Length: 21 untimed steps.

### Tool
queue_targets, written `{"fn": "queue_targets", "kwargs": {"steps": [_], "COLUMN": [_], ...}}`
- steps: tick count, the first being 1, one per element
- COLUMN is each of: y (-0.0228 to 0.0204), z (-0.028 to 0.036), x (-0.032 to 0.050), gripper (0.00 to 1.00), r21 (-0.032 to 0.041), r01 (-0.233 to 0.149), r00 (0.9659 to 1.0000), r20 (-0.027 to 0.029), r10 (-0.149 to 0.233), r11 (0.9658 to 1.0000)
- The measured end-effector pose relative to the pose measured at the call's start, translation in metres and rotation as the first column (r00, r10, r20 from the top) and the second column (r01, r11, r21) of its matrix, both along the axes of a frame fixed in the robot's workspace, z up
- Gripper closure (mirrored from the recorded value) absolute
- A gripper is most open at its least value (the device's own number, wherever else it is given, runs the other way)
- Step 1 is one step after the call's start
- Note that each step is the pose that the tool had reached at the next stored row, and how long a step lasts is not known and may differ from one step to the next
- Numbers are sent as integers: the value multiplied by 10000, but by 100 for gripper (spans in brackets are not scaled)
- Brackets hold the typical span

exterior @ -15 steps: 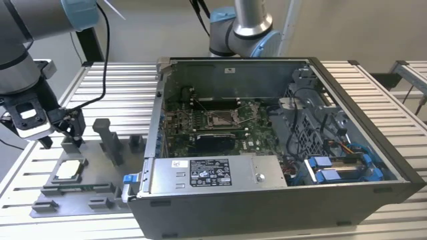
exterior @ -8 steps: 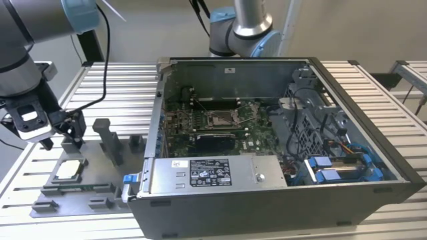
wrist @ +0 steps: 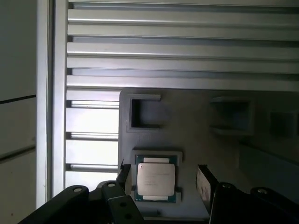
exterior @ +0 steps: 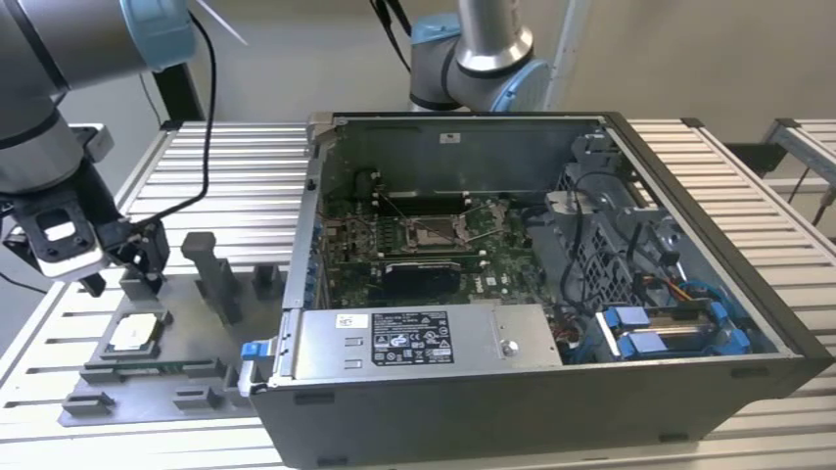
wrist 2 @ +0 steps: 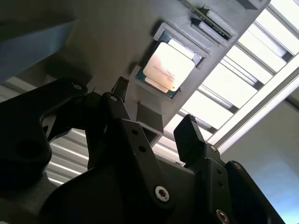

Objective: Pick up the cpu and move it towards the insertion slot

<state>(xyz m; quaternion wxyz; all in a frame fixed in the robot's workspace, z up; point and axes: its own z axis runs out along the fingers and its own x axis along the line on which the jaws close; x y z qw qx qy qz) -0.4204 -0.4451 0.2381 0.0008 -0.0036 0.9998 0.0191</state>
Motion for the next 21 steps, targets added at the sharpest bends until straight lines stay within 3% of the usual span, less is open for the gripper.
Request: {"fn": "queue_targets", "kwargs": {"steps": [14, 21], "y": [0, -1], "z": [-38, -100], "x": [-2, -10], "gripper": [0, 0], "r21": [1, -1], "r01": [0, 0], "r00": [10000, 10000], "r20": [1, -1], "r10": [0, 0], "r11": [10000, 10000]}}
